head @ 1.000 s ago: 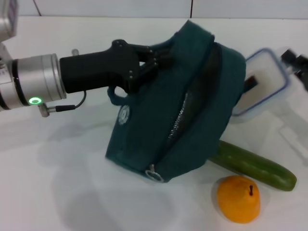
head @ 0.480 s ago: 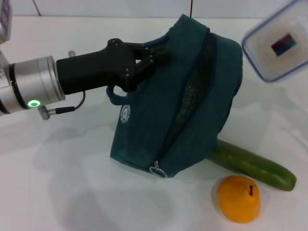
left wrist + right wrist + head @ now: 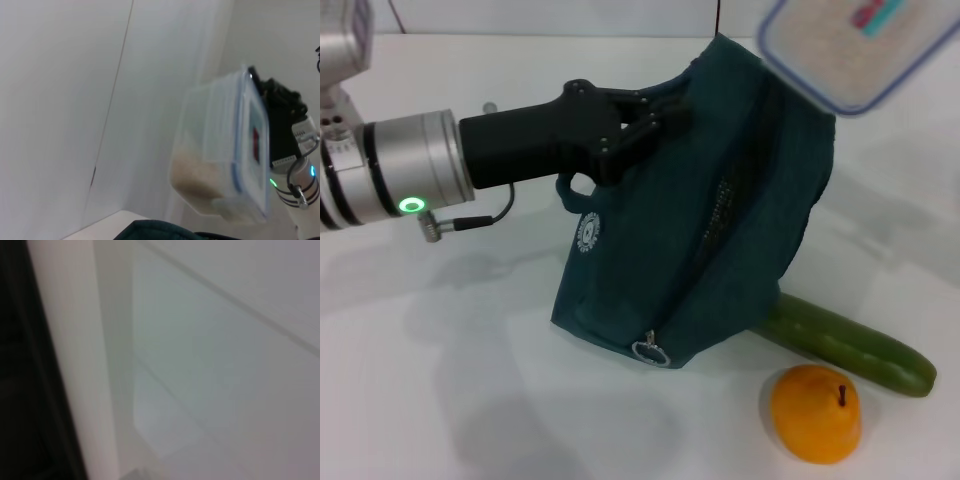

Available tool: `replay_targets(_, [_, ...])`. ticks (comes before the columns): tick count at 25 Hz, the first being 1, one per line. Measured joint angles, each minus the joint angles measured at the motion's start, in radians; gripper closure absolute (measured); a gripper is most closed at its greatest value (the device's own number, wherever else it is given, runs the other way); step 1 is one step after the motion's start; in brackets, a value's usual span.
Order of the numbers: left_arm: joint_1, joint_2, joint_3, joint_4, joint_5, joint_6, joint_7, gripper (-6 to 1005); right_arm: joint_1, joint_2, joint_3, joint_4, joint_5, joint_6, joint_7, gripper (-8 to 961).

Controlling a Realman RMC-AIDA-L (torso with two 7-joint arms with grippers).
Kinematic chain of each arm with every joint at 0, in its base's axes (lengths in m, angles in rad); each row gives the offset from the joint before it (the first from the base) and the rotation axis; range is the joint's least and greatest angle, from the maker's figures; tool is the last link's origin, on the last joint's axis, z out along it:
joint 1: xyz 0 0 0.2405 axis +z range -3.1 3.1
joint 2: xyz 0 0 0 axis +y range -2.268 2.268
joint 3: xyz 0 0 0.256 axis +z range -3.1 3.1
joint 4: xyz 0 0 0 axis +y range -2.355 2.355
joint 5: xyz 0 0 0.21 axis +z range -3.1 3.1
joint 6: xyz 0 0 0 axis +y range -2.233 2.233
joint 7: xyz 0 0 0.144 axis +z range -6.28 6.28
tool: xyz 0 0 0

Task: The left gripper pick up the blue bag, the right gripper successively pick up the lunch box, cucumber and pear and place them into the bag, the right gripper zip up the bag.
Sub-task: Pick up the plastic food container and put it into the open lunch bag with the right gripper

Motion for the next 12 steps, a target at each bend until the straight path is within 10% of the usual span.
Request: replay_targets(12, [-0.034,0.000,0.000,-0.028,-0.003,-0.019,-0.001,957,0.042,0.007,-0.133,0.018,0.001,0.028,-0.005,857])
